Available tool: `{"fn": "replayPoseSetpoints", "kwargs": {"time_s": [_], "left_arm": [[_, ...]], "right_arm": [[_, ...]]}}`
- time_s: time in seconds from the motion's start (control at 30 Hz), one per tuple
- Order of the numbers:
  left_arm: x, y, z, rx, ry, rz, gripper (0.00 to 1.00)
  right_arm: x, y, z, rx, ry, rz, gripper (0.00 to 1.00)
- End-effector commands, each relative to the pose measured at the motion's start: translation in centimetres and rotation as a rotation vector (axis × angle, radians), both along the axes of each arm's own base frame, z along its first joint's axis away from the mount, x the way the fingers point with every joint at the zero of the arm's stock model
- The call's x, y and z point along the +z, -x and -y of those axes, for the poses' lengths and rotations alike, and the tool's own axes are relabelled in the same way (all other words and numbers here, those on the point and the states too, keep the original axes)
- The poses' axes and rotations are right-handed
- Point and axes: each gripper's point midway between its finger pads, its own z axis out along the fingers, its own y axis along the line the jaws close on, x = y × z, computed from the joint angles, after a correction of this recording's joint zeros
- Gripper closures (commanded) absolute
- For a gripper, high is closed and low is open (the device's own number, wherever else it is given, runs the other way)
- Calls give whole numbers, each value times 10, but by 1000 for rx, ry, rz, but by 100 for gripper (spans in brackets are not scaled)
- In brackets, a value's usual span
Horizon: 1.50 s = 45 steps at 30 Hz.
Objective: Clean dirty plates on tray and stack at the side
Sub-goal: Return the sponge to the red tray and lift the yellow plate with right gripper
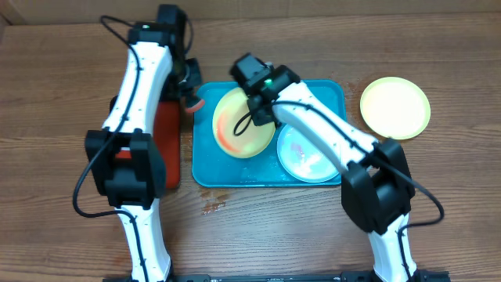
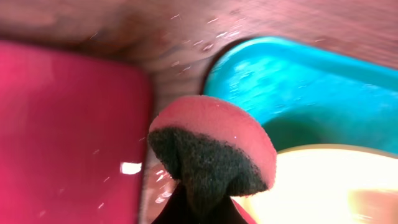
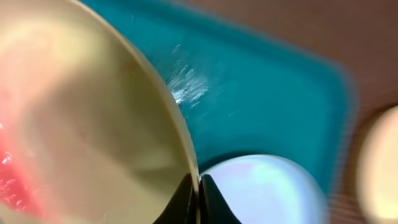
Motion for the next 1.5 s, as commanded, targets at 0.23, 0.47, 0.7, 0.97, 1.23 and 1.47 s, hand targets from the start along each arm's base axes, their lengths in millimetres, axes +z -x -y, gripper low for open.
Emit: {"fn": "replayPoseSetpoints", "kwargs": {"time_s": [0.23,0.47,0.7,0.97,1.23,1.47], "left_arm": [[5,22,-77,196,49,-85,96],[5,38,-100,251,44,-135,96],[5,40,-103,255,42,-143,96],[5,40,-104,246,41,-143,96],[4,38,-104,243,41,-133,96],[5,36,-104,242,40,-124,96]], "right_arm": [[162,5,-2,156,748,548,96],[185,26,-35,318,969,557,96],[205,32,-48,304,1037,607,96],[134,18,-67,402,562,477,96],[143,-16,10,180,526,437,96],[116,-15,-7,308,6,210,96]]}}
